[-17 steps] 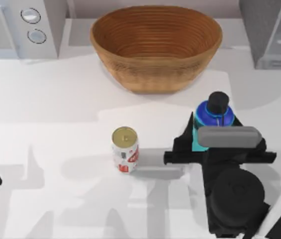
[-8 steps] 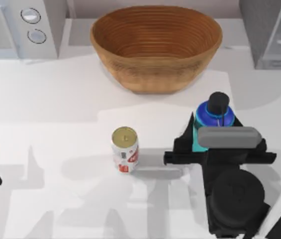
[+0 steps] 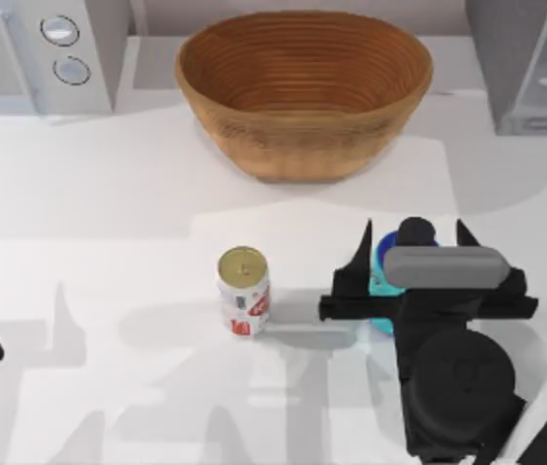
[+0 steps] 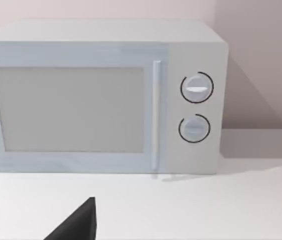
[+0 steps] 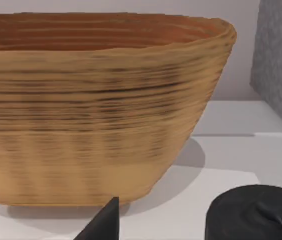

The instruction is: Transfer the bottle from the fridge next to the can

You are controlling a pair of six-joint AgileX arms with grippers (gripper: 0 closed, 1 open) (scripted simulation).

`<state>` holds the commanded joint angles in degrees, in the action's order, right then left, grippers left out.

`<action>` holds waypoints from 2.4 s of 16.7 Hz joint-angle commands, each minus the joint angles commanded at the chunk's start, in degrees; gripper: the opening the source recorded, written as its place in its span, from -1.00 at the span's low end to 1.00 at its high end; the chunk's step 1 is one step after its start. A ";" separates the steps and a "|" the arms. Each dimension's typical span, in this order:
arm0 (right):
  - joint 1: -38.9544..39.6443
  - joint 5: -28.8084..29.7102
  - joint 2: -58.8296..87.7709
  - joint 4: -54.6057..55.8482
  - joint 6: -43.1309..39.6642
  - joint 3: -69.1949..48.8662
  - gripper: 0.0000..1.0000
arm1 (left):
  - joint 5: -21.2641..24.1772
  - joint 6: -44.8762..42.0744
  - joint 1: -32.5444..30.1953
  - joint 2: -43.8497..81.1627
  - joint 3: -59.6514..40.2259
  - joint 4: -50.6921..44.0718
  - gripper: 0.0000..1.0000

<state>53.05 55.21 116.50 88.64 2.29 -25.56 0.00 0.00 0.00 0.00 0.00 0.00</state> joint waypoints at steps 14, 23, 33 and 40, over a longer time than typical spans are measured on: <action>4.99 4.99 -1.25 1.87 0.46 3.40 1.00 | 0.00 0.00 0.00 0.00 0.00 0.00 1.00; 2.80 1.30 -7.00 -2.38 0.45 4.24 1.00 | 0.00 0.00 0.00 0.00 0.00 0.00 1.00; -19.82 -25.20 -51.71 -38.10 -0.31 13.55 1.00 | 0.00 0.00 0.00 0.00 0.00 0.00 1.00; -39.33 -43.27 -88.79 -67.94 -1.25 21.30 1.00 | 0.00 0.00 0.00 0.00 0.00 0.00 1.00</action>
<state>13.72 11.94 27.71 20.70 1.04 -4.26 0.00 0.00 0.00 0.00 0.00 0.00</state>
